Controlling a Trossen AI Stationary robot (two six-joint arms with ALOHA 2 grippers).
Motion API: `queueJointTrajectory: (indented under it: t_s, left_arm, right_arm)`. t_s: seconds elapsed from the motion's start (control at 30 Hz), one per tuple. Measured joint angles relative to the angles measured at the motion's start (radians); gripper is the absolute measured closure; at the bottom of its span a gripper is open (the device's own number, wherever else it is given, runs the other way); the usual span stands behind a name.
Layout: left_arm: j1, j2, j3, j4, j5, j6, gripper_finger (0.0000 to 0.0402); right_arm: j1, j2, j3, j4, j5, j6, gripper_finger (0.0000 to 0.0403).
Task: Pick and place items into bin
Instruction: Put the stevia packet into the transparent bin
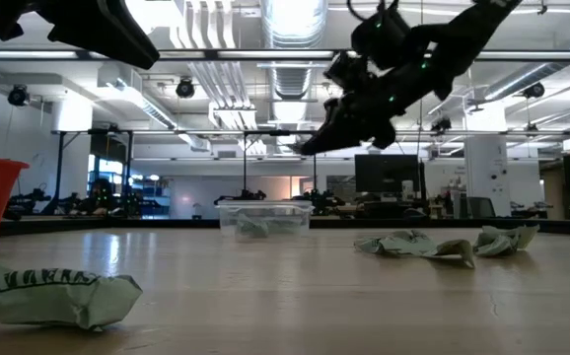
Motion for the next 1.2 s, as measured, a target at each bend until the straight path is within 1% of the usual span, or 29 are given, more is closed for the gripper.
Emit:
queueJointTrajectory:
  t_s: [0.2, 0.33, 0.5, 0.67, 0.8, 1.0, 1.1, 1.2]
  left_arm:
    - [0.0, -0.001, -0.001, 0.001, 0.0, 0.001, 0.0313]
    - [0.0, -0.002, 0.001, 0.002, 0.0, 0.003, 0.0313]
    - [0.0, -0.003, -0.002, -0.001, 0.0, 0.003, 0.0313]
    - [0.0, -0.003, -0.002, 0.001, 0.0, 0.003, 0.0313]
    - [0.0, -0.003, -0.002, 0.0, 0.0, 0.003, 0.0313]
    - [0.0, -0.003, -0.002, 0.001, 0.0, 0.002, 0.0313]
    - [0.0, -0.003, -0.002, 0.0, 0.0, 0.002, 0.0313]
    - [0.0, -0.003, -0.003, 0.0, 0.0, 0.002, 0.0313]
  right_arm:
    - [-0.04, 0.158, 0.09, 0.013, 0.0, -0.001, 0.0388]
    - [-0.049, 0.23, 0.158, -0.036, -0.001, 0.008, 0.0388]
    - [-0.05, 0.263, 0.228, -0.138, -0.003, 0.049, 0.0387]
    - [-0.053, 0.268, 0.246, -0.15, -0.004, 0.091, 0.0383]
    - [-0.058, 0.262, 0.241, -0.15, -0.003, 0.096, 0.0357]
    - [-0.059, 0.26, 0.238, -0.153, 0.001, 0.095, 0.0301]
    - [-0.059, 0.25, 0.242, -0.207, 0.004, 0.07, 0.0279]
    - [-0.058, 0.211, 0.243, -0.253, 0.004, 0.061, 0.0266]
